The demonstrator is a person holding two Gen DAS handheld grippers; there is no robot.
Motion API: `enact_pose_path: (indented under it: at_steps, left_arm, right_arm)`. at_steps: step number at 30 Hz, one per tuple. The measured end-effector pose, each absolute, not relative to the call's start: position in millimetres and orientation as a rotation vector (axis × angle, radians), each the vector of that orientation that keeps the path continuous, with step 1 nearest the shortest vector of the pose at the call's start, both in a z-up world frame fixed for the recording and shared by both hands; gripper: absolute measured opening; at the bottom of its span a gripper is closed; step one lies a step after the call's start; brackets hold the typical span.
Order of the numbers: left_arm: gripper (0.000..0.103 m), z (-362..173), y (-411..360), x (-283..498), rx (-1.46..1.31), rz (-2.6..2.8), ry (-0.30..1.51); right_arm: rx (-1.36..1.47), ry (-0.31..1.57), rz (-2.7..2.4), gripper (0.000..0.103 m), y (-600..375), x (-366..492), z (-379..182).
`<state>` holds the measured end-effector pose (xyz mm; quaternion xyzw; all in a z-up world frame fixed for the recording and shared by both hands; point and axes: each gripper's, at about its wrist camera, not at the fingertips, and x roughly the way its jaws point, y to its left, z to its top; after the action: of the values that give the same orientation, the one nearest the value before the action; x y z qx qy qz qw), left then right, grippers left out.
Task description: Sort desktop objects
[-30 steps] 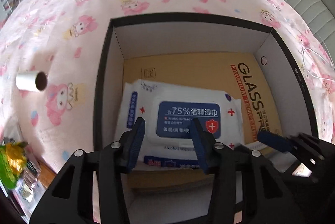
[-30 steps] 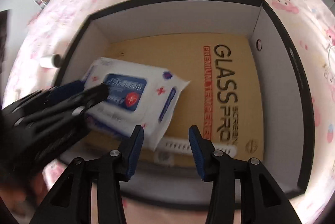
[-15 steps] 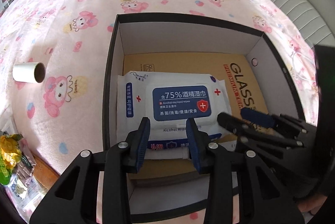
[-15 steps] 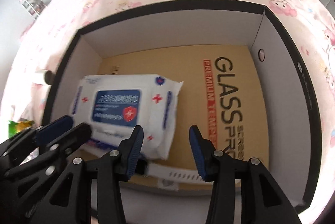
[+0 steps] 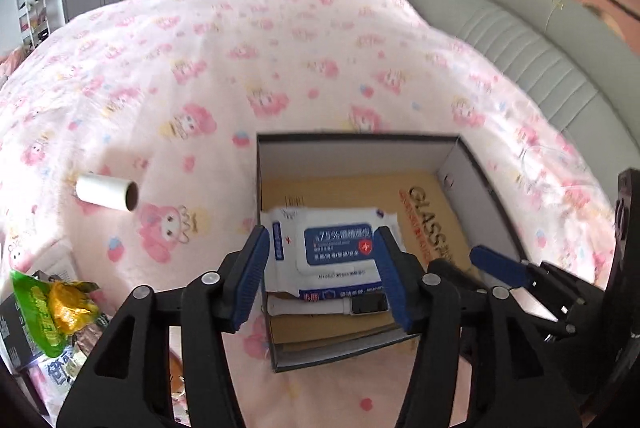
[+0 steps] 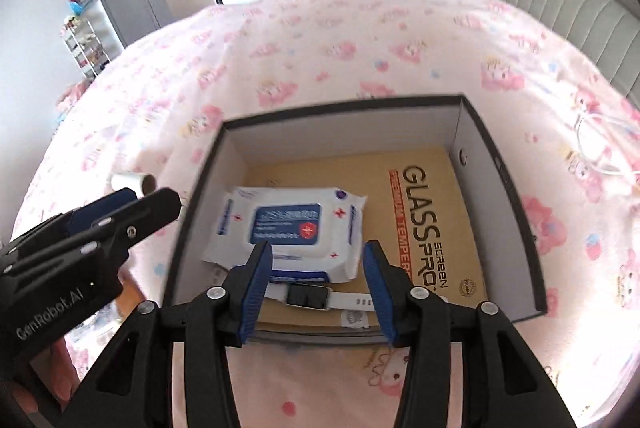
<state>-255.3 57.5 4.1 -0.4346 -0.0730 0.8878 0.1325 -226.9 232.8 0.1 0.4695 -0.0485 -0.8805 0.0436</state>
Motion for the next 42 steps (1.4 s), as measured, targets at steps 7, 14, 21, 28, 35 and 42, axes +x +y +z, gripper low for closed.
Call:
enact_pose_path:
  at_steps: [7, 14, 21, 28, 35, 42]
  left_arm:
    - [0.059, 38, 31, -223, -1.137, 2.675, -0.152]
    - [0.063, 61, -4, -196, -1.056, 2.755, -0.151]
    - [0.063, 66, -47, -171, -1.067, 2.826, -0.159]
    - [0.070, 71, -88, -98, -1.012, 2.928, -0.107]
    - [0.070, 38, -124, -45, -1.072, 2.981, -0.230]
    - [0.070, -10, -138, -24, -1.203, 3.022, -0.247]
  right_arm:
    - [1.332, -0.208, -2.746, 0.049, 209, -210, 27]
    - [1.268, -0.182, -2.738, 0.053, 171, -194, 36]
    - [1.231, -0.132, -2.705, 0.053, 129, -177, 39]
    - [1.170, -0.139, -2.628, 0.053, 89, -133, 38]
    - [1.161, -0.179, -2.612, 0.053, 69, -89, 19]
    - [1.213, -0.076, -2.629, 0.053, 48, -80, -17]
